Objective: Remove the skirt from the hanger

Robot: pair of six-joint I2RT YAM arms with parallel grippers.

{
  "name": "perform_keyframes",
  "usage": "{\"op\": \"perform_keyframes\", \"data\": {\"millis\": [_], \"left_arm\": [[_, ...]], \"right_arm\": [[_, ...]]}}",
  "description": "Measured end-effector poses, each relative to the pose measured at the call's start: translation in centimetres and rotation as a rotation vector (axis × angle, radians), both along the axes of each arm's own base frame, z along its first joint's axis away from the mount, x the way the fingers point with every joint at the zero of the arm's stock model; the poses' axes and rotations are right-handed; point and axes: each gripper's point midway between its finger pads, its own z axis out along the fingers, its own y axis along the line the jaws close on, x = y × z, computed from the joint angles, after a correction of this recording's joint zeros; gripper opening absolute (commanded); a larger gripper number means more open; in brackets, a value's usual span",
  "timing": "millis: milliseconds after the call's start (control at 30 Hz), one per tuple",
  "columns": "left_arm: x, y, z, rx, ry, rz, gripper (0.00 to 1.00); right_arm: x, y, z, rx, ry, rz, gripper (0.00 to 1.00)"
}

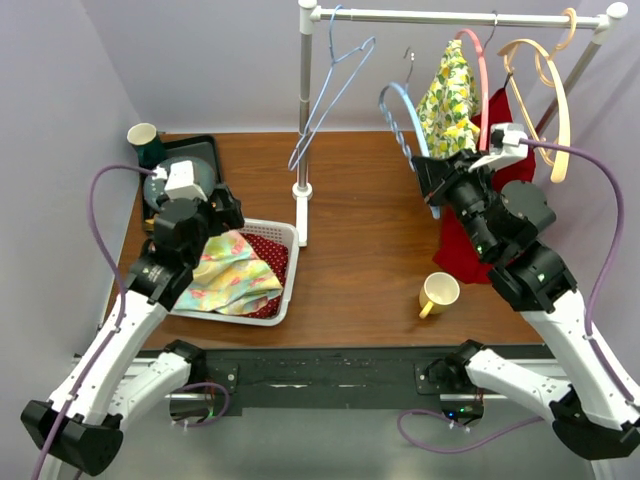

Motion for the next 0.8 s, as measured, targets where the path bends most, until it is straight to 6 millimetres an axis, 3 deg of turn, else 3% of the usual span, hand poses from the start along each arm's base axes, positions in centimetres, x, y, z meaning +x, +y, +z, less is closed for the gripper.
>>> {"op": "perform_keyframes", "data": {"millis": [167, 333, 567, 800], "left_arm": [[-1.6, 0.0, -3.8, 0.056, 0.021, -0.063, 1.0], [-1.8, -0.5, -1.9, 0.046, -0.065, -0.105, 1.0], [-1.8, -0.9, -1.6, 0.037, -0.078, -0.126, 1.0], [-1.9, -1.0, -1.2, 0.031, -0.09, -0.135, 1.0]], "right_arm": [[1.5, 0.3, 1.4, -0.017, -0.073, -0.029, 0.0], [2.6, 0.7, 3.3, -0.023, -0.17, -0.045, 0.0], [4.2, -0.1, 4.7, -0.032, -0.236, -0.138, 0.0], [7.3, 1.2, 2.2, -0.088, -0.187, -0.171, 0.0]]}}
